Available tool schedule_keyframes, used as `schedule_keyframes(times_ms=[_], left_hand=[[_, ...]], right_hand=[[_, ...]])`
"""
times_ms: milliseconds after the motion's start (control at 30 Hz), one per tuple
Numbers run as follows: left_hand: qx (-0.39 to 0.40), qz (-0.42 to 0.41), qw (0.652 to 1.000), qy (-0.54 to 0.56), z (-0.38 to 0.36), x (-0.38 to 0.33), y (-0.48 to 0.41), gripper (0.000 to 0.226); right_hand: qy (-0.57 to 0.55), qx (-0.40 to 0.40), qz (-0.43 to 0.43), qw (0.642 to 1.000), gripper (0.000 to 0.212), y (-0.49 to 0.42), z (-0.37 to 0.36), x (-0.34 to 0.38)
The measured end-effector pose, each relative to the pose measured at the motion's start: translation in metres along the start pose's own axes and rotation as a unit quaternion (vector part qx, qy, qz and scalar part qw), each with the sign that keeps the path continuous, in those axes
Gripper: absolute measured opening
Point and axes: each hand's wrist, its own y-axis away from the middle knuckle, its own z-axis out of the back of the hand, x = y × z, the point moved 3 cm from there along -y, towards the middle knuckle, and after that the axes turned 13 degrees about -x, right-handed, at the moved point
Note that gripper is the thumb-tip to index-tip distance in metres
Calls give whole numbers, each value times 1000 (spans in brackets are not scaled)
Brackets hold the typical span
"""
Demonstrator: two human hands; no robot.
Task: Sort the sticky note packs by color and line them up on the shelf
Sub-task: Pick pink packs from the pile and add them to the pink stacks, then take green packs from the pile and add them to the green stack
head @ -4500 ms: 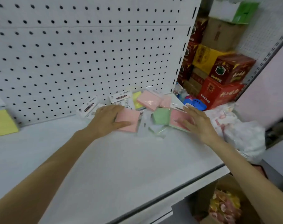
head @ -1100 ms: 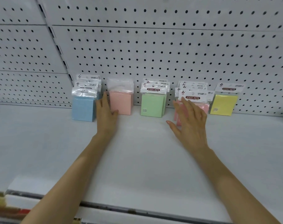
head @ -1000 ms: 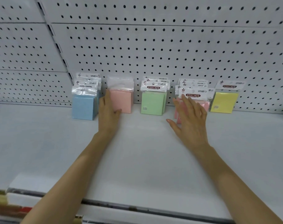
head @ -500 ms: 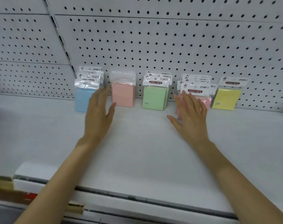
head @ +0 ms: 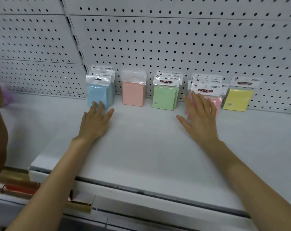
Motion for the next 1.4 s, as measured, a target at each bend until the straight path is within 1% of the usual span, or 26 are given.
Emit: schedule_keyframes(times_ms=[100, 167, 233, 300, 400, 533, 600, 700, 800, 900, 1033, 1167, 1267, 1333, 1400], left_hand=[[-8, 4, 1000, 3, 6, -9, 1, 72], [-37, 9, 999, 10, 16, -13, 5, 69], [-63, -13, 998, 14, 29, -22, 8, 72], [-89, -76, 993, 17, 40, -44, 9, 75], [-107, -187, 976, 31, 48, -100, 11, 78], [-93, -288, 950, 70, 36, -194, 27, 74], [-77, -327, 938, 89, 26, -242, 41, 76], [-49, -373, 919, 121, 7, -314, 65, 76], [-24, -388, 908, 154, -17, -379, 91, 78], [6, -381, 907, 182, -44, -437, 118, 80], [42, -352, 910, 217, -75, -506, 141, 81], [39, -379, 901, 208, -99, -572, 163, 86], [52, -389, 894, 218, -117, -617, 177, 86], [73, -371, 896, 233, -130, -639, 179, 89], [88, -358, 903, 219, -145, -651, 175, 92]], right_hand=[[-6, 7, -4, 1000, 64, -1, 1, -1], [-14, 10, -7, 1000, 64, 0, 3, -4], [-18, 9, -3, 1000, 64, 2, 9, -12], [-16, 5, 9, 1000, 62, 4, 18, -25], [-3, 7, 31, 999, 60, 8, 39, -55], [9, 65, 44, 997, 60, 29, 73, -114], [34, 101, 28, 994, 62, 46, 91, -153], [61, 146, -36, 987, 67, 76, 121, -220], [70, 162, -112, 978, 72, 106, 150, -286], [71, 148, -176, 971, 74, 133, 177, -350], [43, 115, -252, 960, 65, 158, 206, -428], [-10, 93, -313, 945, 61, 170, 216, -497], [-50, 99, -341, 934, 58, 167, 213, -535], [-94, 106, -341, 929, 57, 160, 205, -553], [-125, 117, -335, 927, 58, 151, 192, -566]])
